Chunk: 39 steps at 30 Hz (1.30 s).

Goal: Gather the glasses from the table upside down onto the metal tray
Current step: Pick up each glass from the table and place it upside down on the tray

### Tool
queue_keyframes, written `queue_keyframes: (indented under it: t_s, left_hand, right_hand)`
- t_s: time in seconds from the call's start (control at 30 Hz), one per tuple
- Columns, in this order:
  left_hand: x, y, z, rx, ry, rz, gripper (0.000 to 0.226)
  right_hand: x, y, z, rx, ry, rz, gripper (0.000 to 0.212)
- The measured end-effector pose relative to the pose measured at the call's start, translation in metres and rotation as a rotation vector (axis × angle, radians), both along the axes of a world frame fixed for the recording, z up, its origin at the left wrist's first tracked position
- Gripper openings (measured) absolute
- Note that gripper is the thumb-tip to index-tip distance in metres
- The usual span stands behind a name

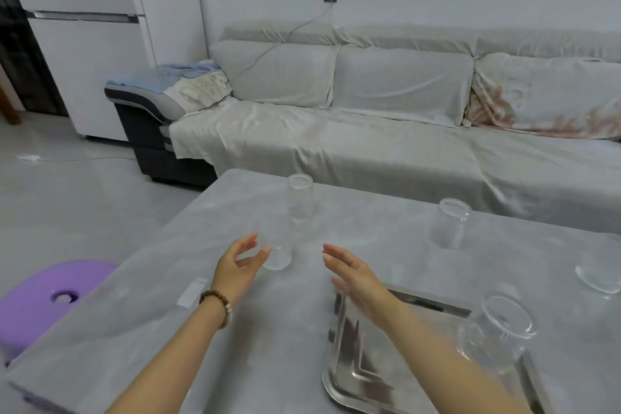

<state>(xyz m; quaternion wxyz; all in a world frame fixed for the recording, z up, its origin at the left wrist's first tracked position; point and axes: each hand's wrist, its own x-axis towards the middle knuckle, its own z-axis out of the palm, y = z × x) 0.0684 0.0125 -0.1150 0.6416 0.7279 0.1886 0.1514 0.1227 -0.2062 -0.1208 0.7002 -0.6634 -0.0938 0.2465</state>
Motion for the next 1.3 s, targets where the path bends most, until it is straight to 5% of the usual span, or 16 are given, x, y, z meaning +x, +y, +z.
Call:
queue_keyframes:
  t_s: [0.27,0.7,0.93,1.3]
  left_hand:
    - [0.045,0.022,-0.014,0.078,0.007,-0.046,0.067]
    - [0.062,0.018,-0.021,0.148,-0.071,-0.059,0.078]
    - [0.025,-0.029,0.022,-0.171,-0.152,-0.055,0.076]
    - [-0.027,-0.154,0.060,-0.403,-0.057,-0.469,0.077]
  right_hand:
    - [0.019,0.064,-0.030,0.076,0.109,0.030,0.056]
    - [0.020,0.067,-0.032,0.102,0.092,0.060,0.040]
    - [-0.006,0.024,0.005,0.178,-0.020,0.002,0.044]
    - [-0.081,-0.121,0.063,0.112,-0.154,-0.147,0.058]
